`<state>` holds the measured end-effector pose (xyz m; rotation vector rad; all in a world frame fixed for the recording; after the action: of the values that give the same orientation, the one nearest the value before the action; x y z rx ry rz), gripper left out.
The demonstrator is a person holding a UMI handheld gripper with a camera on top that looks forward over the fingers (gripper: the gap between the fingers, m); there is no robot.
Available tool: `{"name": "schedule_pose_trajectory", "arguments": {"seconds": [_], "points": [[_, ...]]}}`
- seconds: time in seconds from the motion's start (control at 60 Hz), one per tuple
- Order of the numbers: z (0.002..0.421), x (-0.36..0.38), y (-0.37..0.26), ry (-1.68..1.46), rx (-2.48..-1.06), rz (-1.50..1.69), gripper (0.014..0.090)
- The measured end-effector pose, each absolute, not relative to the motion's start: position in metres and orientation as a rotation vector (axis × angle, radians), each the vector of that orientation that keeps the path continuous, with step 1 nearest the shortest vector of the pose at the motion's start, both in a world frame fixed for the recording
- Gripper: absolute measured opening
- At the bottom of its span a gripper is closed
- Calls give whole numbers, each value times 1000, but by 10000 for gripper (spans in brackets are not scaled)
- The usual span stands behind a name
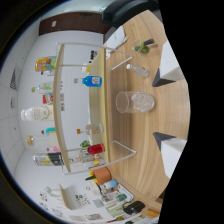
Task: Make me a cup of Mojito.
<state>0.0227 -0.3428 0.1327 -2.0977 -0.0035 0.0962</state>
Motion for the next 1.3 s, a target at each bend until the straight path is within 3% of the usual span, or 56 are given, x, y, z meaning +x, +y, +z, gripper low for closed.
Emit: {"name": "schedule_pose_trajectory", "arguments": {"seconds": [0.167, 0.383, 0.567, 1.067, 1.183, 1.3], "points": [[168, 0, -337, -75, -2056, 55, 852], [270, -66, -311, -121, -1914, 72, 855], [332, -121, -272, -91, -1843, 91, 869], [403, -157, -125, 10, -1705, 13, 862], [407, -157, -106, 28, -1705, 0, 815], [407, -155, -92, 46, -1719, -4, 683]]}}
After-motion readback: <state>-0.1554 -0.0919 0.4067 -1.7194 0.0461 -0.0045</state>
